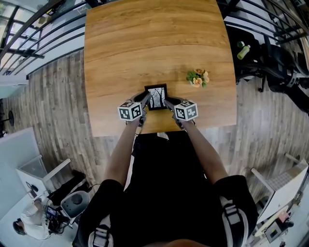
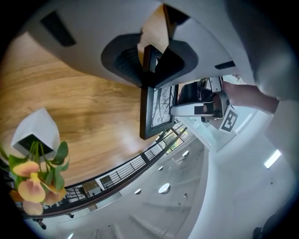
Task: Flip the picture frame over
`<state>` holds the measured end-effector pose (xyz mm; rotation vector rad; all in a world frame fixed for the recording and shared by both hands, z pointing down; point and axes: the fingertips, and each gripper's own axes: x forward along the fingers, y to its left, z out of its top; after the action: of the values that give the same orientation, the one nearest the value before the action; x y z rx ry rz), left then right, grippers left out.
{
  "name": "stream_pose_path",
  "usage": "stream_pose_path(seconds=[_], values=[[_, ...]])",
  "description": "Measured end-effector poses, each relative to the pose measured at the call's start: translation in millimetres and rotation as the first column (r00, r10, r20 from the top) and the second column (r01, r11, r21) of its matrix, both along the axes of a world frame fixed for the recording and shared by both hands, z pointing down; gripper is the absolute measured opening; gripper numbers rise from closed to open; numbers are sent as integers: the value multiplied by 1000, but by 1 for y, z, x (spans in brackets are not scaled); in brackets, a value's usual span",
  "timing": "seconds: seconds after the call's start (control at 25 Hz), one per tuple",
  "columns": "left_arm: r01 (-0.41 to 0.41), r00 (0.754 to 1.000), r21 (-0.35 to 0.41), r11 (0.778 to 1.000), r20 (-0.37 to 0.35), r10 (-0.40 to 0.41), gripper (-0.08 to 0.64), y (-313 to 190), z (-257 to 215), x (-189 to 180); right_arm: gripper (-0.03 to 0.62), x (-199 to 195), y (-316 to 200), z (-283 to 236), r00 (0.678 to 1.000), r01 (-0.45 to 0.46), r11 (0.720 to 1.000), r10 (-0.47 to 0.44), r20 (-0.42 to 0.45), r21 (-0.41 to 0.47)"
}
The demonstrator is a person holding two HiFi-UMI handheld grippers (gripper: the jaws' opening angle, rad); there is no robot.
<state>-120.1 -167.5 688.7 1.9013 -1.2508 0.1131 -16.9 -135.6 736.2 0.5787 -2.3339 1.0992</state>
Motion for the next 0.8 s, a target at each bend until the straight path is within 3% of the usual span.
stream_pose_path(seconds=[0.36,0.8], values=[[-50,997,-38,998,52,52,105,-10,23,-7,94,-8,-6,21,997,-21,1000,22,-76,15],[-68,987,-21,997,145,71,121,-24,36,-23,100,-26,-15,30,993,-54,998,56,-100,19]])
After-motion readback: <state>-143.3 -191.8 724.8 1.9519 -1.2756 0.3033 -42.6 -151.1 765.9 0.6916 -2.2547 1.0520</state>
